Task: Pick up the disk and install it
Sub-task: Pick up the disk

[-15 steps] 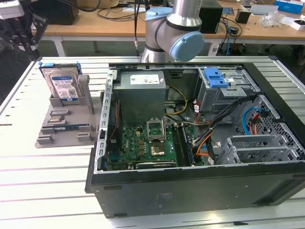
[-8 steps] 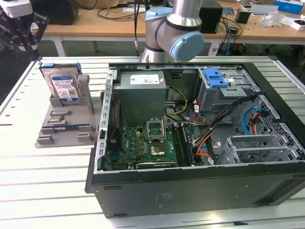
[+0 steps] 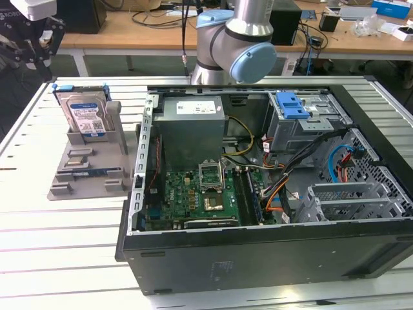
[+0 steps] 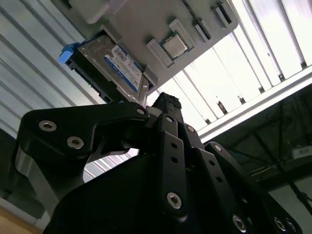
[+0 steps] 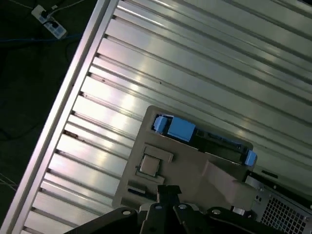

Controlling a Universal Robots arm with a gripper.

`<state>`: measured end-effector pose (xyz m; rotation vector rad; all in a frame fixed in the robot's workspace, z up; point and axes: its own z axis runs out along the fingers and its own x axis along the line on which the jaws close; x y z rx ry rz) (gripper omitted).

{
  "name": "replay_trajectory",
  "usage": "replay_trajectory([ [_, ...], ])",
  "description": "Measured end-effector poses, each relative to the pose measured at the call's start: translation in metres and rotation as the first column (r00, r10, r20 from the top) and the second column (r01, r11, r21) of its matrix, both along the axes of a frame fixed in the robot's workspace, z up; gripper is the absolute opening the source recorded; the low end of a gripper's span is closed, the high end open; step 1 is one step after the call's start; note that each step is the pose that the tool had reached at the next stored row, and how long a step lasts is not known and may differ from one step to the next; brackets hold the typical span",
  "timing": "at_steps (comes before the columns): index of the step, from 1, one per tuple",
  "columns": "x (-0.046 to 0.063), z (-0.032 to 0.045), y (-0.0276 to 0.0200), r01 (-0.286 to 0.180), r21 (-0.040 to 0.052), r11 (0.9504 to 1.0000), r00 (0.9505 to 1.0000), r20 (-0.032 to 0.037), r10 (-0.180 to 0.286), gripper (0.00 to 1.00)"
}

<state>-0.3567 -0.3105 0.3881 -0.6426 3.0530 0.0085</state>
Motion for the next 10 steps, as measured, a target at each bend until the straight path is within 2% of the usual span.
replay_trajectory([
  [3,0.0,0.0,0.0,-0.058,-0.0001,0.9983,0.9983,0.0,0.058,0.11],
  [5,0.0,0.0,0.0,-0.114,0.0,0.9935,0.9935,0.0,0.114,0.11],
  [9,0.0,0.0,0.0,-0.196,-0.0001,0.9807,0.9807,0.0,0.196,0.11],
  [10,0.0,0.0,0.0,-0.222,0.0,0.975,0.975,-0.0001,0.222,0.11],
])
